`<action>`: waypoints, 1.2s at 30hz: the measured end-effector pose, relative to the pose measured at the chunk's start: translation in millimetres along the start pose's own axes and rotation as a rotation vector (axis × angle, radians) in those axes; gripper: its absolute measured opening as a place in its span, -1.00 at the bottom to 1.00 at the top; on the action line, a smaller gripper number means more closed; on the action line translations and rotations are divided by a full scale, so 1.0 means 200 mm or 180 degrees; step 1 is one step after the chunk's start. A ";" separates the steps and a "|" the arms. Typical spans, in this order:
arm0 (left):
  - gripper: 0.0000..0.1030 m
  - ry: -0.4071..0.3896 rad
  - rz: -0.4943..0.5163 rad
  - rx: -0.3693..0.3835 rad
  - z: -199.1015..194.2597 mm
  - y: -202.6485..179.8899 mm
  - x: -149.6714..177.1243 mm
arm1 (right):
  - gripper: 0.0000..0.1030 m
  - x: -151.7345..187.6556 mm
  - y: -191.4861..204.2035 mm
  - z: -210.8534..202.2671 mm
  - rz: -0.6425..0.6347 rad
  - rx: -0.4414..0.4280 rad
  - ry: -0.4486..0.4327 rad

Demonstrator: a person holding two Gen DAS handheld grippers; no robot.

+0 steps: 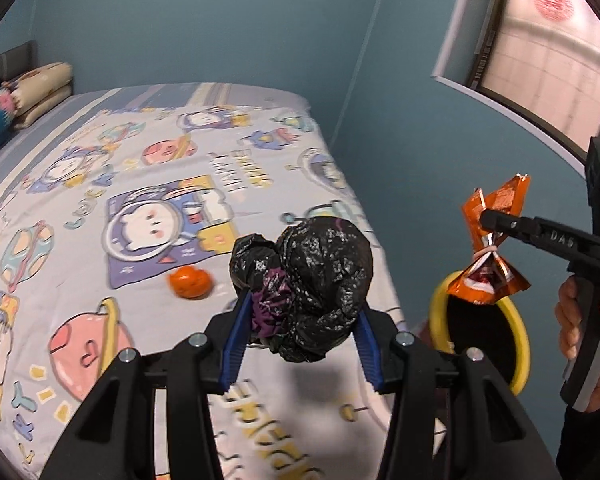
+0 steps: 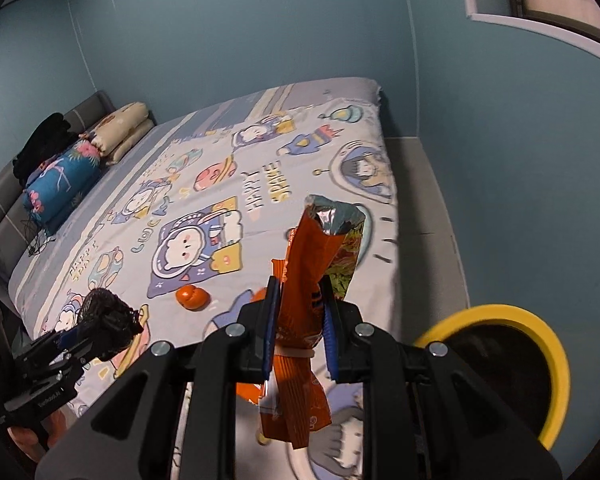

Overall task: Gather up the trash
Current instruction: 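Carry the black bag and orange wrapper over the yellow bin with both tools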

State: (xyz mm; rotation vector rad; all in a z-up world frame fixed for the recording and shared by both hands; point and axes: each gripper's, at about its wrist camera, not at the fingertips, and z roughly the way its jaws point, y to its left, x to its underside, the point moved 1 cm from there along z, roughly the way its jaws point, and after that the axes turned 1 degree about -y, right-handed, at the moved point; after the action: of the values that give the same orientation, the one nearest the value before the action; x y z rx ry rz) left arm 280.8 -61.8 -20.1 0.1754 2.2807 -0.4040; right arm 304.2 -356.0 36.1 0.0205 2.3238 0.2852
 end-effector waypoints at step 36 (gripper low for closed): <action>-0.13 0.0367 0.1018 0.0776 0.57 -1.10 0.15 | -0.63 0.50 -0.85 -0.22 0.0563 0.0687 -0.0017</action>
State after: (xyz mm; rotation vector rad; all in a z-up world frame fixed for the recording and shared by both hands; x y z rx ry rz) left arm 284.4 -306.9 -62.4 0.6925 2.2576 -0.5114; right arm 215.4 -519.7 -40.5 0.3341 2.3408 0.1204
